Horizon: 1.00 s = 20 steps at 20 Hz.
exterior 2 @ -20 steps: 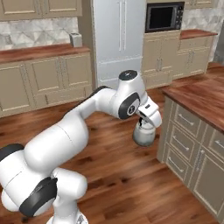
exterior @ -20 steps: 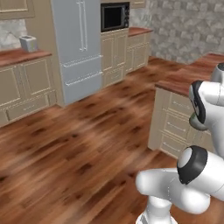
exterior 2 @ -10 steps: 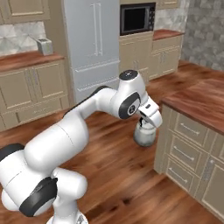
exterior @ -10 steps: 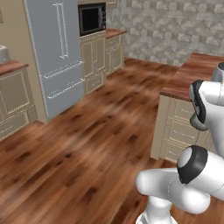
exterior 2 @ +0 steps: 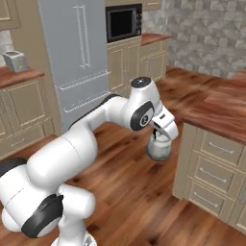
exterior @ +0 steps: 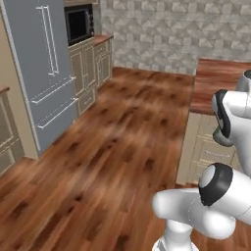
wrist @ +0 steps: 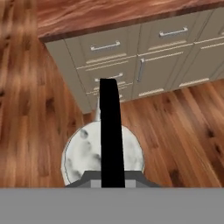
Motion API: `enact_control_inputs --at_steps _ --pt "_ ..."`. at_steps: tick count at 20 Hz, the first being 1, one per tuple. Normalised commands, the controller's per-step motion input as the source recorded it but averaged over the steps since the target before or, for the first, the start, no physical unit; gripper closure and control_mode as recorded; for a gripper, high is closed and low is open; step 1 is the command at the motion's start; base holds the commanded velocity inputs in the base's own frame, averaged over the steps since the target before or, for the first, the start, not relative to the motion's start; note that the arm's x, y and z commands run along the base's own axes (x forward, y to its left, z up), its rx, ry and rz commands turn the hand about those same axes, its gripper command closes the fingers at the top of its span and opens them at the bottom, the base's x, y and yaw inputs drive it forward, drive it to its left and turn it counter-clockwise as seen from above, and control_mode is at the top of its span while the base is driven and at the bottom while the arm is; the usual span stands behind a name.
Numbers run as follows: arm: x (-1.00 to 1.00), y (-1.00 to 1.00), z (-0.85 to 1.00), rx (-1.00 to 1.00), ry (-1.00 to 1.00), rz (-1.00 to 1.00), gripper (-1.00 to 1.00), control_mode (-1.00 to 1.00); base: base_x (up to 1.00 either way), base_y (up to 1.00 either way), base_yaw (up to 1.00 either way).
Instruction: The kettle is done boiling. Turn off the stove, then wait for 300 timesteps before moving the kettle to the dining table.
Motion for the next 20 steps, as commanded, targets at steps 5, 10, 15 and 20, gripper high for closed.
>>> enact_control_inputs --at_steps 5,10,15,20 --pt "0.00 0.00 0.00 0.00 0.00 0.00 1.00 1.00 0.84 0.80 -0.41" --pt "0.00 0.00 0.00 0.00 0.00 0.00 1.00 1.00 0.82 0.79 -0.41" --pt "0.00 0.00 0.00 0.00 0.00 0.00 1.00 1.00 0.82 0.80 -0.41" --pt "0.00 0.00 0.00 0.00 0.00 0.00 1.00 1.00 0.82 0.80 -0.41"
